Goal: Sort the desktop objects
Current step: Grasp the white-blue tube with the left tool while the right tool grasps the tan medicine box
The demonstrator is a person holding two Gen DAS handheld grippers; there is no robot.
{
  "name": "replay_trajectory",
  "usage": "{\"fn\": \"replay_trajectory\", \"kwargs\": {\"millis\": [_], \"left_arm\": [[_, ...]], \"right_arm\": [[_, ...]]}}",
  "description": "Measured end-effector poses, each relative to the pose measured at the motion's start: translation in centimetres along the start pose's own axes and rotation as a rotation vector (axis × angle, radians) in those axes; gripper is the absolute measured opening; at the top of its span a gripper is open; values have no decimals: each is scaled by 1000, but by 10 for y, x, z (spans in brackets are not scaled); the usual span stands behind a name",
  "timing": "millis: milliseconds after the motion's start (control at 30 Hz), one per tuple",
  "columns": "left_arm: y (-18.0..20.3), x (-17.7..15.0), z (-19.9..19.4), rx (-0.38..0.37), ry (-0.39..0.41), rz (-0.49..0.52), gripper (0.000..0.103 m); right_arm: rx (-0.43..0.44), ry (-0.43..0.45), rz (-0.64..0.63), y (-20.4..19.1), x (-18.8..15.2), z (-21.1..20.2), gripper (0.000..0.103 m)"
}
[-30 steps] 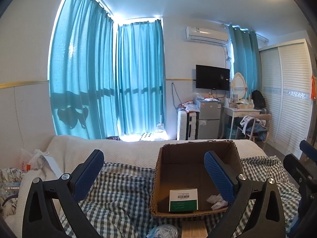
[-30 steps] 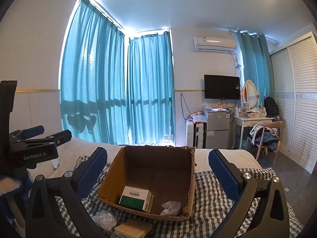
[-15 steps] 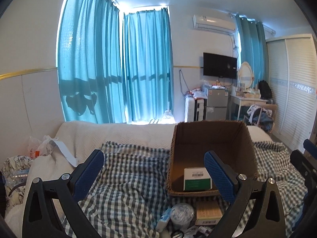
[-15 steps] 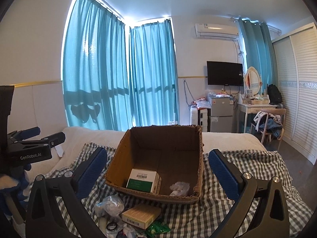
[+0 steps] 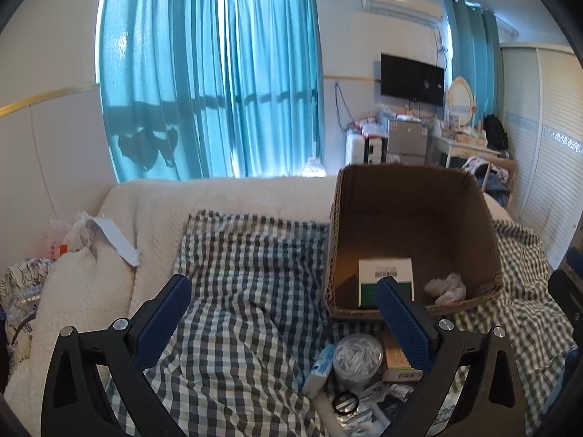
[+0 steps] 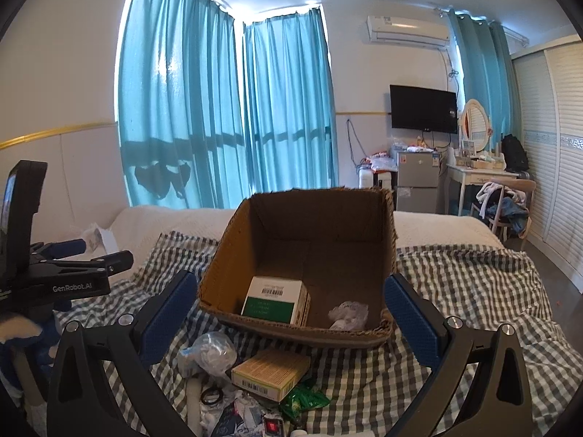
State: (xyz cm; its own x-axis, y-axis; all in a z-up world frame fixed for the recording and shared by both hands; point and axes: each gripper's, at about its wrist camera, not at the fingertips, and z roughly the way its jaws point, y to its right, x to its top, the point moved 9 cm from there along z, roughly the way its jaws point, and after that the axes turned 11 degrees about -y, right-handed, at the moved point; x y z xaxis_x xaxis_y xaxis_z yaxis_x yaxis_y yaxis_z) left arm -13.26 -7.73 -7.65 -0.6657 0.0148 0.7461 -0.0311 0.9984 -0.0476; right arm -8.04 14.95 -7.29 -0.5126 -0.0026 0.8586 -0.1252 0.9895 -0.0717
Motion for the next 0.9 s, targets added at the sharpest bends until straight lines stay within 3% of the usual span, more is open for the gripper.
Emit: {"fn": "replay_trajectory", "kwargs": {"millis": [267,633,900], "left_arm": [[-4,-27,41,33,-128,45,103],[-9,-49,79,27,-219,62,103],[-2,-84,117,44,-372,147,103]], "right_arm": [[33,-159,-38,-26,-43,51,103],[53,-350,-7,-26,-90,106,103],[58,-455,-25,-37,-115,137,103]]}}
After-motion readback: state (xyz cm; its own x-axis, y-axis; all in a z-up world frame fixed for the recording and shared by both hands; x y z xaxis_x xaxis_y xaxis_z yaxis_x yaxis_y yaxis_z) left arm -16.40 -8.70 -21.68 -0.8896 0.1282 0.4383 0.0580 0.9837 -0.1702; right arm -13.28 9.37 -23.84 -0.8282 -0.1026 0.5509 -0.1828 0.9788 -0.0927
